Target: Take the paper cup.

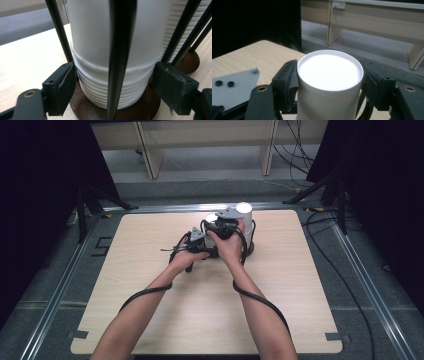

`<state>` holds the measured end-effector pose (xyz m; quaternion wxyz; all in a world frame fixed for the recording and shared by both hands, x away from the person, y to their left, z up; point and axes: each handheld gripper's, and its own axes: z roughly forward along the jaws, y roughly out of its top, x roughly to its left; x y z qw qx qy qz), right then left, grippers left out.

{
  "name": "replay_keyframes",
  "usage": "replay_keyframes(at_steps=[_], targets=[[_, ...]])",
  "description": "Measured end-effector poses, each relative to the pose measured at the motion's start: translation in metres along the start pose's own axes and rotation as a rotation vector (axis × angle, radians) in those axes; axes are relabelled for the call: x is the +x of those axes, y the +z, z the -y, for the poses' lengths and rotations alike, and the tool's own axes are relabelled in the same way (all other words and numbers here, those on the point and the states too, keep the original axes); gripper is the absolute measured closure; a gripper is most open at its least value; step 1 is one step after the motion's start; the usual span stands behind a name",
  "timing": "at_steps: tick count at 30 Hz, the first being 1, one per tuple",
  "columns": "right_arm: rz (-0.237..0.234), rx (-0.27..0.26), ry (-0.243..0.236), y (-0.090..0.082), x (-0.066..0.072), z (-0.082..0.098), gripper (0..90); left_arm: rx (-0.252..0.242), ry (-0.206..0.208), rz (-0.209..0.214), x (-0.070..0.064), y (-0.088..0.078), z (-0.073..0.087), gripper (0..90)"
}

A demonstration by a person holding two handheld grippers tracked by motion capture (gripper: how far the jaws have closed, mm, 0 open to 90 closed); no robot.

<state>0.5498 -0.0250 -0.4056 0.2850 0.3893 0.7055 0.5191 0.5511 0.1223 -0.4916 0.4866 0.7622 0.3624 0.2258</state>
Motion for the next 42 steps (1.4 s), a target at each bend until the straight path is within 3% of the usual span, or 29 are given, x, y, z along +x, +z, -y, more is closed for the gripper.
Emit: replay_keyframes(at_steps=[1, 3, 7, 9, 10, 12, 13, 17, 19, 21, 22, 23, 25, 28, 32, 34, 36, 38, 41, 42], targets=[[0.013, -0.014, -0.034, -0.001, -0.002, -0.002, 34.3, -0.001, 0.002, 0.0, 0.0, 0.0, 0.0, 19.8], [0.004, -0.009, -0.004, -0.002, 0.001, -0.003, 34.4, -0.001, 0.002, -0.001, 0.0, 0.0, 0.0, 19.8], [0.008, -0.028, -0.034, -0.004, -0.001, -0.007, 34.5, 0.002, 0.002, 0.001, 0.0, 0.0, 0.0, 19.9], [-0.003, -0.027, 0.001, -0.007, 0.001, -0.009, 34.5, 0.003, 0.004, 0.001, 0.0, 0.0, 0.0, 19.9], [0.002, -0.049, -0.016, -0.007, 0.0, -0.011, 34.5, 0.012, 0.014, 0.0, 0.0, -0.001, 0.0, 19.9], [0.006, -0.044, -0.038, -0.01, -0.001, -0.015, 34.5, 0.011, 0.016, 0.0, 0.0, 0.0, 0.0, 19.9], [0.004, -0.05, -0.014, -0.012, 0.001, -0.016, 34.6, 0.01, 0.019, -0.002, 0.0, 0.0, 0.0, 19.9], [0.007, -0.088, -0.05, -0.016, -0.001, -0.023, 34.6, 0.009, 0.02, -0.004, 0.0, 0.0, 0.0, 19.9], [-0.006, -0.089, -0.003, -0.018, 0.0, -0.025, 34.6, 0.0, 0.011, -0.004, -0.001, 0.0, 0.0, 19.9], [0.005, -0.101, -0.026, -0.02, -0.002, -0.028, 34.6, -0.013, -0.006, 0.001, -0.002, 0.001, 0.0, 19.9], [-0.003, -0.095, 0.001, -0.021, -0.001, -0.029, 34.6, -0.001, 0.008, -0.004, -0.001, 0.0, 0.0, 19.9], [-0.005, -0.107, -0.02, -0.022, -0.003, -0.03, 34.6, 0.001, 0.016, -0.005, 0.0, 0.0, 0.0, 19.9], [-0.02, -0.099, 0.03, -0.023, -0.001, -0.032, 34.6, 0.002, 0.018, -0.004, 0.0, 0.0, 0.0, 19.9], [-0.013, -0.117, 0.004, -0.026, -0.001, -0.038, 34.6, 0.005, 0.022, -0.006, 0.0, 0.001, 0.0, 19.8], [-0.02, -0.135, 0.017, -0.03, 0.001, -0.044, 34.7, 0.004, 0.023, -0.003, 0.0, 0.001, 0.0, 19.9], [-0.014, -0.147, -0.006, -0.032, 0.001, -0.048, 34.6, 0.003, 0.02, 0.002, 0.0, 0.001, 0.001, 19.9], [-0.017, -0.137, 0.019, -0.035, 0.002, -0.05, 34.7, 0.007, 0.027, 0.006, 0.0, 0.001, 0.001, 19.9], [-0.012, -0.166, -0.022, -0.036, 0.001, -0.052, 34.7, 0.014, 0.041, 0.005, 0.002, 0.0, 0.001, 19.7], [-0.022, -0.157, 0.0, -0.038, 0.002, -0.054, 34.7, 0.001, 0.028, 0.009, 0.001, -0.001, 0.002, 18.4], [-0.018, -0.165, -0.024, -0.039, 0.0, -0.054, 34.7, 0.002, 0.023, 0.009, 0.0, -0.003, 0.002, 18.0]])
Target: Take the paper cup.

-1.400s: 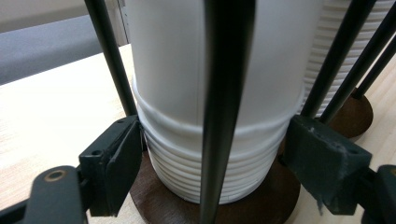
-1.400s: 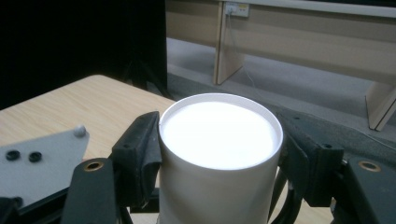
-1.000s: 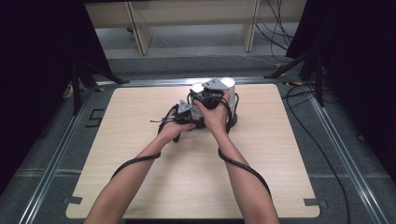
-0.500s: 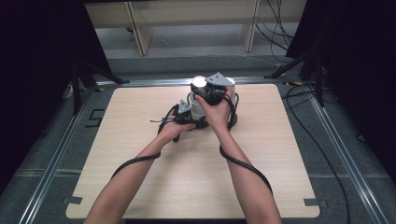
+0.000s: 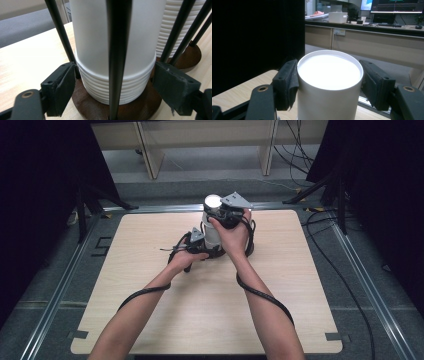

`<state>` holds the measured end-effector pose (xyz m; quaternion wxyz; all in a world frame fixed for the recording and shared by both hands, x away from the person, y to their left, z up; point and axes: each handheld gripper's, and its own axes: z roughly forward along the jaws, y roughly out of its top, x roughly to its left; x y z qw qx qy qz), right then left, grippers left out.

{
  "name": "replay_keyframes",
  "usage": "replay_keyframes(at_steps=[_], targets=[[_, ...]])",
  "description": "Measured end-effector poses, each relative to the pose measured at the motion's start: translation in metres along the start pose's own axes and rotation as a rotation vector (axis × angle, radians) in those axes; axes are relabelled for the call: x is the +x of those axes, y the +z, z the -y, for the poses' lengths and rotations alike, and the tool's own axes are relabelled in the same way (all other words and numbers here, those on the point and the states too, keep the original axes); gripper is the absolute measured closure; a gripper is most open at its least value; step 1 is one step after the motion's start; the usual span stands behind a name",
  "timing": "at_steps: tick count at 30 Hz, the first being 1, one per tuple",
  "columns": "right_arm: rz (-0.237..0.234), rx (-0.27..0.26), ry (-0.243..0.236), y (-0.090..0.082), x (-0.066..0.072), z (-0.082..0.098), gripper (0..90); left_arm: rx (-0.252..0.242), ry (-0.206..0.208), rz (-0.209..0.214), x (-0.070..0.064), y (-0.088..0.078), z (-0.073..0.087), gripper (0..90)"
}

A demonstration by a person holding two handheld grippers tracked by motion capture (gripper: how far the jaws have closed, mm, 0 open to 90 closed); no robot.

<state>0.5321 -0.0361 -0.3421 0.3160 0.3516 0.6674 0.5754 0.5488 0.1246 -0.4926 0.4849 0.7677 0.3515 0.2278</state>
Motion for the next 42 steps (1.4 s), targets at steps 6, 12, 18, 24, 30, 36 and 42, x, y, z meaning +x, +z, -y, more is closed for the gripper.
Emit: replay_keyframes(at_steps=[6, 12, 18, 24, 30, 36, 42], targets=[[-0.02, -0.011, 0.025, -0.008, 0.001, -0.003, 34.7, 0.037, 0.05, 0.025, 0.002, -0.014, 0.004, 14.6], [-0.039, -0.005, 0.042, -0.018, 0.002, -0.003, 34.7, 0.022, 0.041, 0.021, 0.004, -0.038, 0.009, 14.2], [-0.068, -0.019, 0.016, -0.031, 0.006, 0.001, 34.7, 0.001, 0.057, 0.047, -0.003, -0.069, 0.018, 13.3], [-0.094, -0.016, 0.053, -0.046, 0.009, 0.006, 34.7, -0.047, 0.037, 0.052, -0.009, -0.093, 0.019, 13.4], [-0.119, -0.006, 0.064, -0.055, 0.012, 0.011, 34.6, -0.086, 0.05, 0.003, -0.016, -0.119, 0.028, 12.4], [-0.145, 0.01, 0.099, -0.067, 0.016, 0.022, 34.6, -0.128, 0.032, 0.0, -0.023, -0.138, 0.036, 11.0], [-0.151, 0.012, 0.149, -0.08, 0.017, 0.039, 34.6, -0.157, 0.071, 0.002, -0.031, -0.155, 0.039, 10.4]])
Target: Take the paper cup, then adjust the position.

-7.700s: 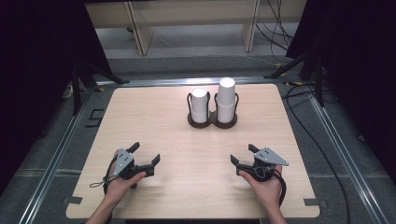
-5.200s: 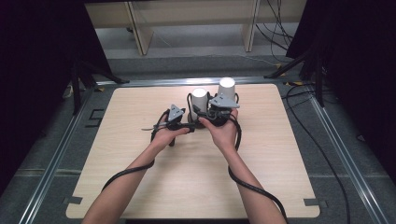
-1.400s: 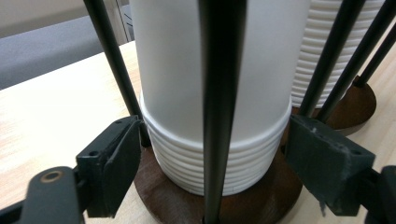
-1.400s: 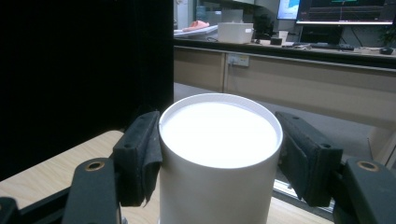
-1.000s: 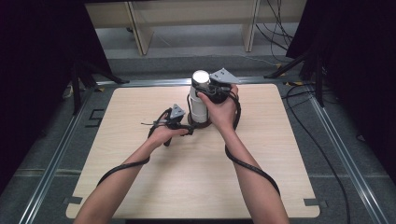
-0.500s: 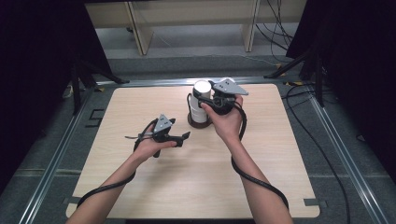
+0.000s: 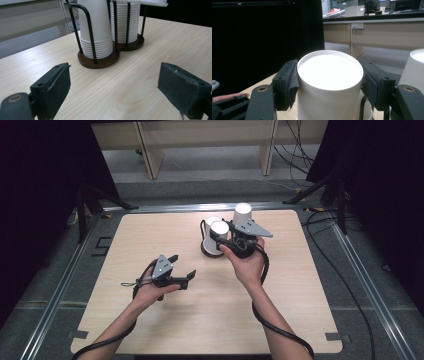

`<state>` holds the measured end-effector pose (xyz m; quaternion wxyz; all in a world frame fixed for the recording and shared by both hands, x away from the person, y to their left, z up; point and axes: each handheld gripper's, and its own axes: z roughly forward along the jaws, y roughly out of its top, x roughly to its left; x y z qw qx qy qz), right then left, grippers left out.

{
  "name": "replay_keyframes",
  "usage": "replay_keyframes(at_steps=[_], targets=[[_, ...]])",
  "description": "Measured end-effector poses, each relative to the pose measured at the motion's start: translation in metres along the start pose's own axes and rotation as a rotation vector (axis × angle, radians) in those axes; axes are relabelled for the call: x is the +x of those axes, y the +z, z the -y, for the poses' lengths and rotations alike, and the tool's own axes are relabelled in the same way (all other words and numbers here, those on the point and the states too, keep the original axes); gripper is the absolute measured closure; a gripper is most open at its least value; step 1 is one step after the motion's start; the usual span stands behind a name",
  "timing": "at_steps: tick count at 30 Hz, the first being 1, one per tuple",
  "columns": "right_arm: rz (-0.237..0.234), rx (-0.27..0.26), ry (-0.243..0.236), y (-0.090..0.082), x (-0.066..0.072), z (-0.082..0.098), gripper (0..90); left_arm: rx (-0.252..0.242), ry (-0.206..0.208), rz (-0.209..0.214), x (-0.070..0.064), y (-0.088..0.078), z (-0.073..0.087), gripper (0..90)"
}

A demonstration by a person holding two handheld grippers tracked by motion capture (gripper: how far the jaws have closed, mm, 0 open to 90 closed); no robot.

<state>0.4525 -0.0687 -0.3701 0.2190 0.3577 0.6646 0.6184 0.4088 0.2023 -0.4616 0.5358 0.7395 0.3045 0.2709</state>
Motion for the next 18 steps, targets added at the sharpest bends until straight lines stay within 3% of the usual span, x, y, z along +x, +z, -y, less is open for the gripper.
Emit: replay_keyframes(at_steps=[2, 3, 4, 6, 8, 15, 18], targets=[[0.0, 0.003, 0.007, -0.001, 0.001, 0.002, 34.6, -0.009, 0.005, 0.006, -0.001, -0.002, -0.001, 10.3], [0.005, 0.005, -0.015, -0.005, 0.001, 0.005, 34.6, -0.011, 0.006, 0.015, -0.005, -0.006, -0.001, 10.2], [-0.002, 0.012, -0.001, -0.007, 0.003, 0.006, 34.6, -0.017, 0.008, 0.015, -0.006, -0.007, 0.0, 10.3], [0.008, -0.001, -0.022, -0.011, 0.003, 0.008, 34.6, -0.015, 0.037, 0.01, -0.009, -0.012, -0.001, 11.5], [0.018, -0.004, -0.009, -0.015, 0.004, 0.008, 34.5, -0.013, 0.045, 0.018, -0.012, -0.016, 0.0, 11.9], [0.005, 0.006, 0.022, -0.014, 0.007, 0.017, 34.6, -0.003, 0.026, 0.016, -0.011, -0.022, 0.006, 11.8], [-0.007, 0.03, 0.025, -0.015, 0.006, 0.021, 34.6, -0.031, 0.014, 0.012, -0.012, -0.025, 0.008, 12.0]])
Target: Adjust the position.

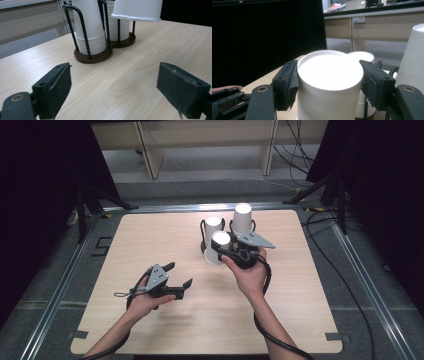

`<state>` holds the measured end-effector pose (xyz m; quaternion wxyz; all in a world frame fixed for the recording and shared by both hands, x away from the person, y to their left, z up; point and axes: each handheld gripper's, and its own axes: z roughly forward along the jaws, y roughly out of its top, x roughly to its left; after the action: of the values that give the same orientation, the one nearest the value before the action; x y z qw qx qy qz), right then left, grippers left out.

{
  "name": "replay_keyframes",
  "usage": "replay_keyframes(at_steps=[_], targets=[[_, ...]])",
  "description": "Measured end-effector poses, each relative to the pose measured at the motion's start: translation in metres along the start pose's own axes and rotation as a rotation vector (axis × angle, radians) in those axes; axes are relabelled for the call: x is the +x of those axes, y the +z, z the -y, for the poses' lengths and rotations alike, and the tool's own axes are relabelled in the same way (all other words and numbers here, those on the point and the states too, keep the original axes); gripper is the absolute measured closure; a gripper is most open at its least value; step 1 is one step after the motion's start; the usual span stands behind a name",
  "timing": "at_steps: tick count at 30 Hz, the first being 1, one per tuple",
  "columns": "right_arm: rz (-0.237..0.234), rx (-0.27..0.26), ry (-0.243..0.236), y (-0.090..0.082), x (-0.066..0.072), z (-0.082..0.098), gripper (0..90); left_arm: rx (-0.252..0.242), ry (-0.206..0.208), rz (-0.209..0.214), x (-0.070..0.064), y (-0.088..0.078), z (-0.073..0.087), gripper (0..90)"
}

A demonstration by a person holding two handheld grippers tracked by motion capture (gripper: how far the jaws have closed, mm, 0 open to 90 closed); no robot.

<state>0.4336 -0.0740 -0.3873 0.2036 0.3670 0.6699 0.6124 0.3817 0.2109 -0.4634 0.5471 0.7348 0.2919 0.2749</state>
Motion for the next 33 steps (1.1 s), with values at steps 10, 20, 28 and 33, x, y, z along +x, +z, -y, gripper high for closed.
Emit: replay_keyframes(at_steps=[10, 20, 28, 33], targets=[[-0.003, 0.024, 0.04, -0.007, -0.002, 0.012, 34.6, 0.027, 0.002, 0.024, -0.008, 0.004, 0.001, 12.0], [-0.018, 0.052, 0.154, -0.02, -0.004, 0.02, 34.7, 0.003, 0.0, 0.062, -0.022, 0.01, -0.002, 12.0], [-0.031, 0.075, 0.218, -0.019, -0.008, 0.022, 34.7, 0.029, 0.021, 0.091, -0.027, 0.008, -0.003, 11.0], [-0.046, 0.105, 0.296, -0.017, -0.012, 0.024, 34.8, 0.037, 0.032, 0.089, -0.027, 0.007, -0.006, 9.3]])
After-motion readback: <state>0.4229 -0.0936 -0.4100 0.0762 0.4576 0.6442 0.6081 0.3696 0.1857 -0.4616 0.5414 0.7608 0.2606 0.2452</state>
